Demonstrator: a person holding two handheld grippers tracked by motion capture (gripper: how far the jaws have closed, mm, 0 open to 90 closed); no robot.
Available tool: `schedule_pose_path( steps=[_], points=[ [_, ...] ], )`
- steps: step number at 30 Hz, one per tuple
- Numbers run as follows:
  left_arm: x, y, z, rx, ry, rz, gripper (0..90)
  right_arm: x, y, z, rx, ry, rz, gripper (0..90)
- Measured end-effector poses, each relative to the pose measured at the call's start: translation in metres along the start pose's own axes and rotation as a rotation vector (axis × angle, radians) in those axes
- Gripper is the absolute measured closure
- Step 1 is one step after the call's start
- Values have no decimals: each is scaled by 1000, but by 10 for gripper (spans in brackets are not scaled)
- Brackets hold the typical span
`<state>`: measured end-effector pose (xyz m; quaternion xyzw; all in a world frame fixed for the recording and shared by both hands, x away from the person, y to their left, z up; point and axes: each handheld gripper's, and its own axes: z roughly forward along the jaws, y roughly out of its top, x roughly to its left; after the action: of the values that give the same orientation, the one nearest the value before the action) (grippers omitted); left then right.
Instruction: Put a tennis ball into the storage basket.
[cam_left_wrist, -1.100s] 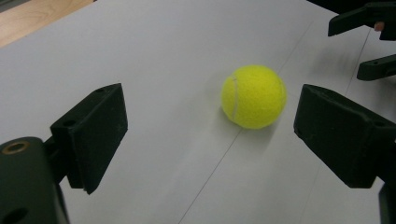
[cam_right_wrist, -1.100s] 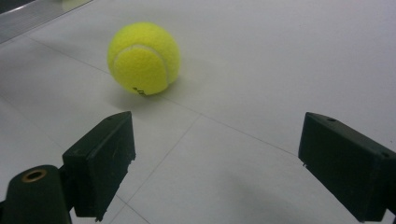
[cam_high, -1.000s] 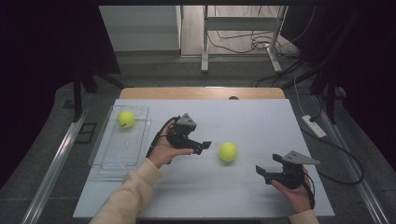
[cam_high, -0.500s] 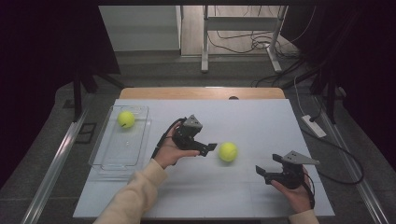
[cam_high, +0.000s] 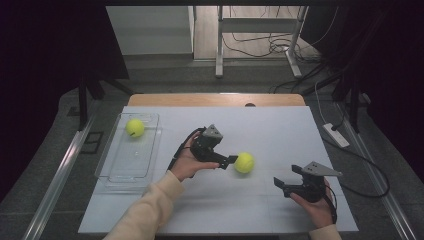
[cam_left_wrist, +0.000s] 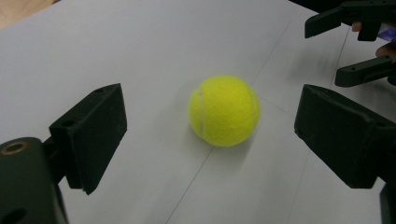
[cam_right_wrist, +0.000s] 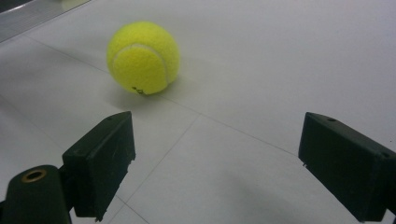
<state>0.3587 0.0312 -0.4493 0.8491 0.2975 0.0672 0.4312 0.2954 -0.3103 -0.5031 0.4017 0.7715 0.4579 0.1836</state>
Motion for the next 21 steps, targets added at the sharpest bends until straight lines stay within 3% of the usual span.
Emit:
schedule_pose_path(
  steps=[13,21],
  points=[
    [-3,5,11,11,-9,1,103,-1,1,0,-2,-2,-2,110],
    [-5,7,26,33,-24,-3,98,0,0,1,1,0,-7,110]
  ],
)
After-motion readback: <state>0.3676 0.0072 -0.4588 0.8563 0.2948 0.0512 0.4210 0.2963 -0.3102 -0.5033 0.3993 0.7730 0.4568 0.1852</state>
